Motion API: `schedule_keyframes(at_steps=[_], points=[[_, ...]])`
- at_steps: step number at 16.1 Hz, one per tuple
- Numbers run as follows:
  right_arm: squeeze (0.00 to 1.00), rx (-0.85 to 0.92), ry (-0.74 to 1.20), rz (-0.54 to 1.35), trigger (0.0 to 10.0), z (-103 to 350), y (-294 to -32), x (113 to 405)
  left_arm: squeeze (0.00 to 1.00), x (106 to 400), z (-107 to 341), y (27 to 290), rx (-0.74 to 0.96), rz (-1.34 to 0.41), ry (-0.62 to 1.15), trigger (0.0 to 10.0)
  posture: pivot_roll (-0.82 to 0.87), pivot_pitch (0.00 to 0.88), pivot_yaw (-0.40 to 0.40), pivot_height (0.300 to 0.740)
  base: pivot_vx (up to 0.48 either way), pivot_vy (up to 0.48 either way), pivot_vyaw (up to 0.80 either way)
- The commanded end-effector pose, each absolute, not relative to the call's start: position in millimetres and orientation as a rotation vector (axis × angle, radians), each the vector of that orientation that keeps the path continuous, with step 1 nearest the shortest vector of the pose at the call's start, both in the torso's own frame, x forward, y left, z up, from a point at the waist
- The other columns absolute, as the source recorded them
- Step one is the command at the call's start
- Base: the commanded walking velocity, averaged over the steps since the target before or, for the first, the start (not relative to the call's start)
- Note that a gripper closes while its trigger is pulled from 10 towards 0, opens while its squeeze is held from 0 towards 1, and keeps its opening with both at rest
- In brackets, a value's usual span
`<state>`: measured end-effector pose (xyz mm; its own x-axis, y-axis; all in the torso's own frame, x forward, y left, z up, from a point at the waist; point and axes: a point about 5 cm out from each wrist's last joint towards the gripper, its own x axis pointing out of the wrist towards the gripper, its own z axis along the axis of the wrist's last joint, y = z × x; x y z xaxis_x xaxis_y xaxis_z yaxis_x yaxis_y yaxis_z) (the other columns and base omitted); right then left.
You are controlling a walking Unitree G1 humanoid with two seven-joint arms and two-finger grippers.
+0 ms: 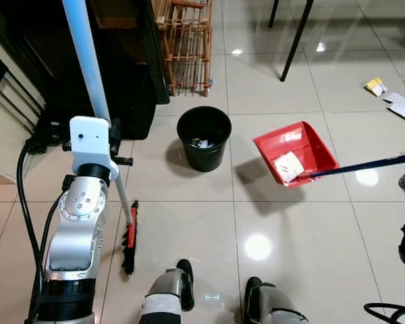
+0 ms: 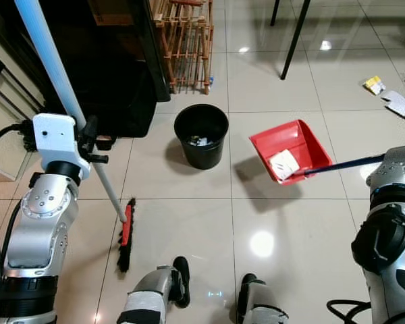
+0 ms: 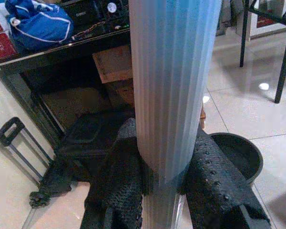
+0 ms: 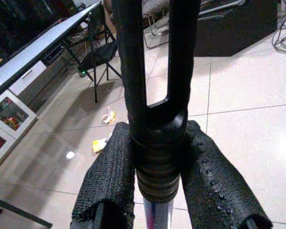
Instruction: Sweep floor
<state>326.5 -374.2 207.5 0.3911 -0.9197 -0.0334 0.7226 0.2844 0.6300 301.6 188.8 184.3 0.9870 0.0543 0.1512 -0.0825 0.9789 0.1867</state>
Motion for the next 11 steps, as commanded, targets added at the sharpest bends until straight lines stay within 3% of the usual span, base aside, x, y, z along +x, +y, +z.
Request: schedule_keyframes(at_steps=[1,11], points=[[0.00,0.659,-0.473,-1.142,10.0,226,-383,322,0.00,302,191,190,0.198,0.073,-0.185,10.0,0.07,0.212,0.069,0.740,0.000,0.000,0.00],[0.00,0.753,-0.504,-0.982,10.0,257,-356,350,0.00,300,190,190,0.185,0.091,-0.192,10.0,0.08,0.211,0.042,0.740,0.000,0.000,0.00]])
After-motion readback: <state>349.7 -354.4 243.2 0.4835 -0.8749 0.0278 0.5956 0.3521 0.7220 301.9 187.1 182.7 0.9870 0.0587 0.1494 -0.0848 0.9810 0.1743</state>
